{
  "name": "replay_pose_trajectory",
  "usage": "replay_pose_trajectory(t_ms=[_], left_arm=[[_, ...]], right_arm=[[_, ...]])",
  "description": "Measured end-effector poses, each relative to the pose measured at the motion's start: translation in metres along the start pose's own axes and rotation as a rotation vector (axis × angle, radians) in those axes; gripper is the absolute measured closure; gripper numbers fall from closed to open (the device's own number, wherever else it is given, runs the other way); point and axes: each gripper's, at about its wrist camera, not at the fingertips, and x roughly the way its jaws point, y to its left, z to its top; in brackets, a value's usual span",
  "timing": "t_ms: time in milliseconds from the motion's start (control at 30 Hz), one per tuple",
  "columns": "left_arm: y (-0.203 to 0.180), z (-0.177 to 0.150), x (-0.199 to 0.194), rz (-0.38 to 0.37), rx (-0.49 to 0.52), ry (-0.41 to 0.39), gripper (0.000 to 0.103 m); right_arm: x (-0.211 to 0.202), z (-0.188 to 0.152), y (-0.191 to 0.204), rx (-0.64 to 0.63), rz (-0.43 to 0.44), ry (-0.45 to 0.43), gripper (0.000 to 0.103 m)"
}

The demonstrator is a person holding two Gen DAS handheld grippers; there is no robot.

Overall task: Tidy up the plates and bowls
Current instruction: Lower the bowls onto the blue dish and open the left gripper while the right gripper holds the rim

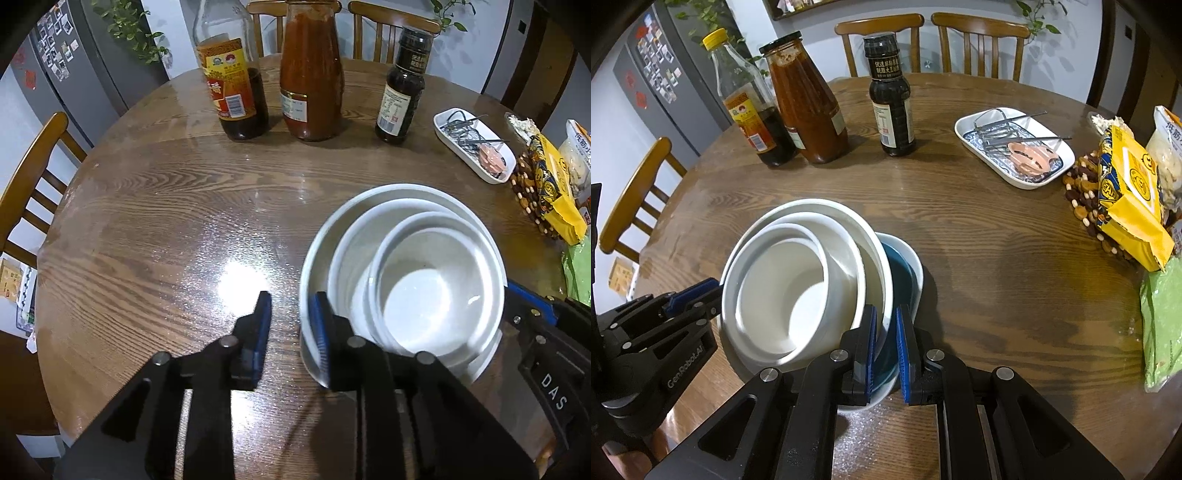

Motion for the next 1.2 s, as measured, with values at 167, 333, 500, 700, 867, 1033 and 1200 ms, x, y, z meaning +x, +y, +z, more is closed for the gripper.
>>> replay_pose_trajectory(t_ms=[167, 333, 500, 700, 867, 1033, 1200], left_arm=[[0.003, 0.000, 0.001, 0.013, -0.007, 0.000, 0.064], [0.003, 0.000, 0.001, 0.032, -0.002, -0.008, 0.057], [0.004, 0.000, 0.001, 0.035, -0.010, -0.009, 0.053], [0.005, -0.001, 0.001, 0.043, -0.011, -0.013, 0.049], [0.006, -0.002, 0.000, 0.052, -0.011, -0.017, 0.045], [0.010, -0.002, 0.001, 0.056, -0.023, -0.018, 0.039], [0.012, -0.003, 0.001, 0.063, -0.030, -0.017, 0.033]], right_arm=[[0.000, 0.001, -0.001, 0.005, 0.001, -0.004, 0.091], [0.001, 0.001, -0.002, 0.009, -0.003, -0.004, 0.090], [0.001, 0.001, -0.002, 0.006, -0.007, -0.004, 0.090], [0.001, 0.001, -0.002, 0.008, -0.006, -0.003, 0.090], [0.001, 0.001, -0.002, 0.008, -0.006, -0.004, 0.090], [0.001, 0.001, -0.003, 0.013, -0.009, -0.006, 0.090], [0.000, 0.001, -0.001, 0.007, -0.019, -0.007, 0.090]])
